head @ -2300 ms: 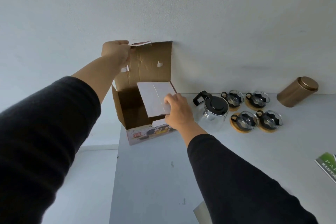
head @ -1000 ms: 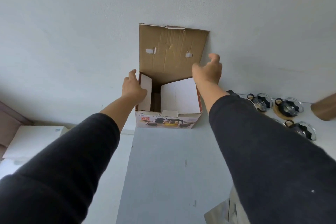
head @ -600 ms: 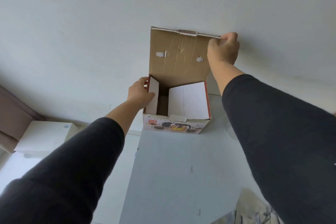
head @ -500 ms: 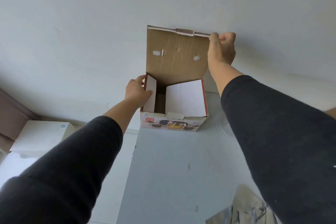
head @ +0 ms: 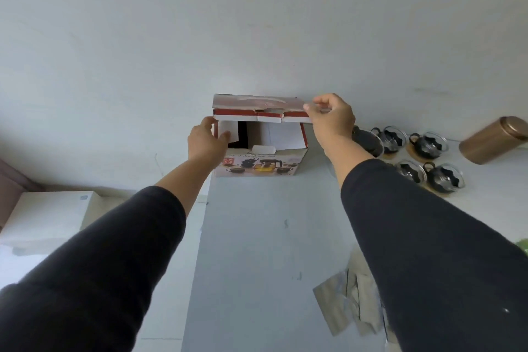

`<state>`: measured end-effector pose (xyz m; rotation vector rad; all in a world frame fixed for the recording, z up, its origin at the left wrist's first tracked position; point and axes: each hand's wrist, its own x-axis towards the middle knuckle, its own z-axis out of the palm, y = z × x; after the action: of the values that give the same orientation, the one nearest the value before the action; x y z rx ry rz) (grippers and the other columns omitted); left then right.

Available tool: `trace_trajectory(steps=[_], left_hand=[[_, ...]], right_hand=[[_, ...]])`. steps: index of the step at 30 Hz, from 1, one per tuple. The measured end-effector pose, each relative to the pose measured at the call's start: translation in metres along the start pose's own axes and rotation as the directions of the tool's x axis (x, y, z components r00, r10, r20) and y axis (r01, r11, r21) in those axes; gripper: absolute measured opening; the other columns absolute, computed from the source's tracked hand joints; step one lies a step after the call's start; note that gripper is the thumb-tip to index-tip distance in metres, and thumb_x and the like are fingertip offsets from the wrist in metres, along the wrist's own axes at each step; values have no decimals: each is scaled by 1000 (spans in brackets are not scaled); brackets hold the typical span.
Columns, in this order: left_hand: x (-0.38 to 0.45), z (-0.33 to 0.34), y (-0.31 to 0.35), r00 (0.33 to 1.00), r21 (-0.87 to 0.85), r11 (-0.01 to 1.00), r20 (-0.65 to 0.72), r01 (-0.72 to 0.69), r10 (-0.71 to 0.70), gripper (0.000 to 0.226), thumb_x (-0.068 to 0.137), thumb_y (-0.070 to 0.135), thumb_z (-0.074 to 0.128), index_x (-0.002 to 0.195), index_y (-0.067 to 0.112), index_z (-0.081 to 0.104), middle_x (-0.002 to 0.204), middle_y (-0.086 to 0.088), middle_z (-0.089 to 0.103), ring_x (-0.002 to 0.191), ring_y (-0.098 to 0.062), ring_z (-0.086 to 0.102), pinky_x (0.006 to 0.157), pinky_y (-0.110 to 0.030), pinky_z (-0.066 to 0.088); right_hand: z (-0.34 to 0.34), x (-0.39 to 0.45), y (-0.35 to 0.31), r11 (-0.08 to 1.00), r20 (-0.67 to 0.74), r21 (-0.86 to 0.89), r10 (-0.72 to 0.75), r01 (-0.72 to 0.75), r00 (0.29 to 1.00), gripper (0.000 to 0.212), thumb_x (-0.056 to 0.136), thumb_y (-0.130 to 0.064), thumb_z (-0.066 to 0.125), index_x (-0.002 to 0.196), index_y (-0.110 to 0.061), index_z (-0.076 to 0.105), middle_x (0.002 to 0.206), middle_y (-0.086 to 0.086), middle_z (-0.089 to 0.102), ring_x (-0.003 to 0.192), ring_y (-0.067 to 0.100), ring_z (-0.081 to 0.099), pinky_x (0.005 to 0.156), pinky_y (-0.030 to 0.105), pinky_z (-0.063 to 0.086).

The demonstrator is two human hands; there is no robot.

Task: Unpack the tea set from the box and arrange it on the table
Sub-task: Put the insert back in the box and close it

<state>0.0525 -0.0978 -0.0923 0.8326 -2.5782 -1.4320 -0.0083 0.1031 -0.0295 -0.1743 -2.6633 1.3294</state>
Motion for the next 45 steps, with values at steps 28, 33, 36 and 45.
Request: trace_trajectory(steps=[28,33,36,45], left_hand=[[-64,59,8,993,14,1000,-116,23,-22,24,96,21,52,118,16,62,130,-9,45,117,-26,49,100,-30,40],[-67,60,6,990,8,1000,-140,16,-14,25,96,19,54,119,15,63,133,-5,42,123,-21,46,101,-25,39],[-64,60,2,984,90,995,-174,-30,45,20,94,23,58,110,19,68,133,-3,40,127,-22,41,104,-30,37],[-50,56,-6,954,370,911,-160,-181,255,19,91,29,59,103,22,71,153,6,30,146,-16,15,115,-45,18]], right_hand=[[12,-15,43,894,311,-309,-228,325,923,31,91,-7,61,121,-14,64,125,10,48,108,22,53,82,12,29],[16,-17,48,860,329,-345,-264,376,907,27,90,-7,61,117,-12,66,122,10,51,108,24,54,80,17,33],[19,-14,50,847,346,-343,-289,407,893,25,90,-5,60,114,-8,68,119,10,54,106,25,55,79,18,33],[21,-11,61,771,408,-376,-360,514,839,20,92,-17,58,108,-14,69,117,3,58,115,23,48,86,29,41]])
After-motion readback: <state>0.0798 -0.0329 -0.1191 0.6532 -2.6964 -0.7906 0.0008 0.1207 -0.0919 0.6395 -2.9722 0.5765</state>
